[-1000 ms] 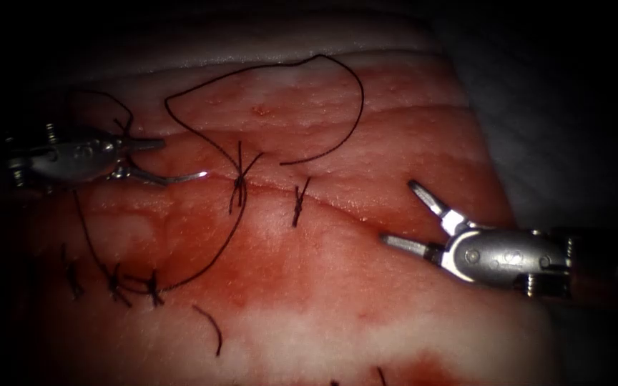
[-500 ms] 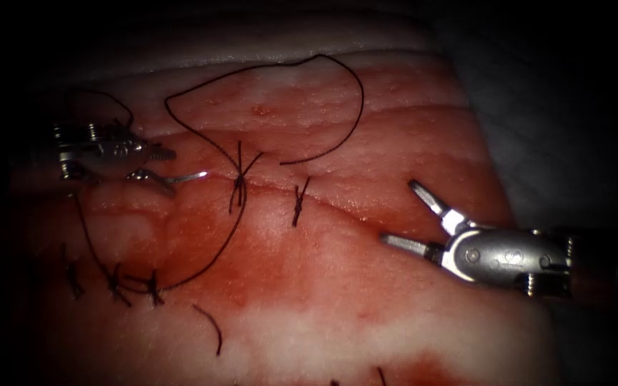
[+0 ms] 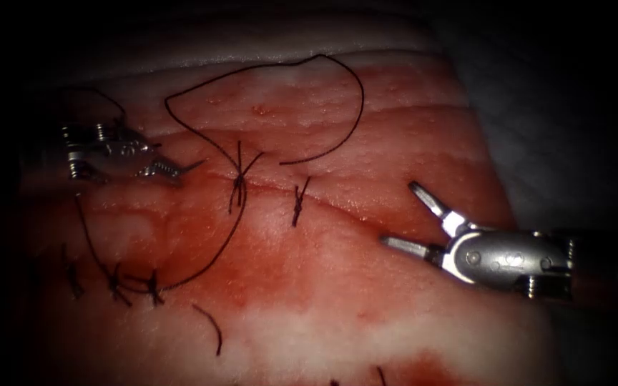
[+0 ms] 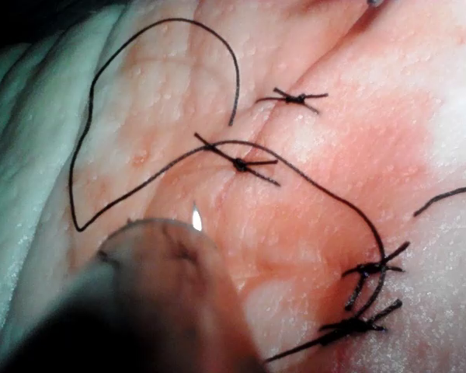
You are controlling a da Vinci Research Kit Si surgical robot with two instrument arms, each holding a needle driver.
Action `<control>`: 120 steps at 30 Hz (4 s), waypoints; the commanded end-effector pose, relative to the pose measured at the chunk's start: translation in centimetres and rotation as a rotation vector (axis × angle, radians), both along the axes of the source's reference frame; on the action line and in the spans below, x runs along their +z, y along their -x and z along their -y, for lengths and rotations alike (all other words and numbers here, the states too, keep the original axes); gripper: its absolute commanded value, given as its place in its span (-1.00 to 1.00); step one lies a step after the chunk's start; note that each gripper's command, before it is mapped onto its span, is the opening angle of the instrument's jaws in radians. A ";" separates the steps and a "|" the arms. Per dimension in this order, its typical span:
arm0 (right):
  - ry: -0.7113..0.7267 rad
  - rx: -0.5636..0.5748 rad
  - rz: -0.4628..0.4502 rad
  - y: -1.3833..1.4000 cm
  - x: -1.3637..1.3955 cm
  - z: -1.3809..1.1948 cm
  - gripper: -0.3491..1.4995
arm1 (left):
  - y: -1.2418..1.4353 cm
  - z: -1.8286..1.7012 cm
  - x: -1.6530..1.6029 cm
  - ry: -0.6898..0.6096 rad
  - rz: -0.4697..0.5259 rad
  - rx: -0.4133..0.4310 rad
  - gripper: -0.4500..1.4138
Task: Wound Closure
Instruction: Pick up the needle with the left needle driver near the needle's tip, then hand off the needle to the right end-effector, then throw the needle through the skin above the incison with the right end-effector.
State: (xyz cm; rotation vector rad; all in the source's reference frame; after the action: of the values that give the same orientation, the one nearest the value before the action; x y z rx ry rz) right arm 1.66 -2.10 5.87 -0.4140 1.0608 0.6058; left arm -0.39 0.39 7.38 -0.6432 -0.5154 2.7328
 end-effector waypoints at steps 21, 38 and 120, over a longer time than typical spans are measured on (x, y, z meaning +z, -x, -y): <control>-0.804 -0.061 -0.615 0.30 -0.28 -0.38 0.43 | 1.32 0.28 -1.99 0.417 0.738 0.245 -1.00; -1.198 0.113 -0.963 0.09 -0.33 -0.64 0.45 | 2.02 0.59 -1.58 0.648 0.977 0.326 -1.00; -0.277 0.286 -0.335 0.10 0.32 -1.07 -1.00 | 2.07 0.84 0.11 0.124 0.475 0.022 -0.93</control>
State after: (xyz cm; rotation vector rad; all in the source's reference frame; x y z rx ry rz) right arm 1.51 -1.07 6.12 -0.2496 1.2133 1.0683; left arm -2.38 -0.51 7.41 -1.3268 -0.4677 2.6519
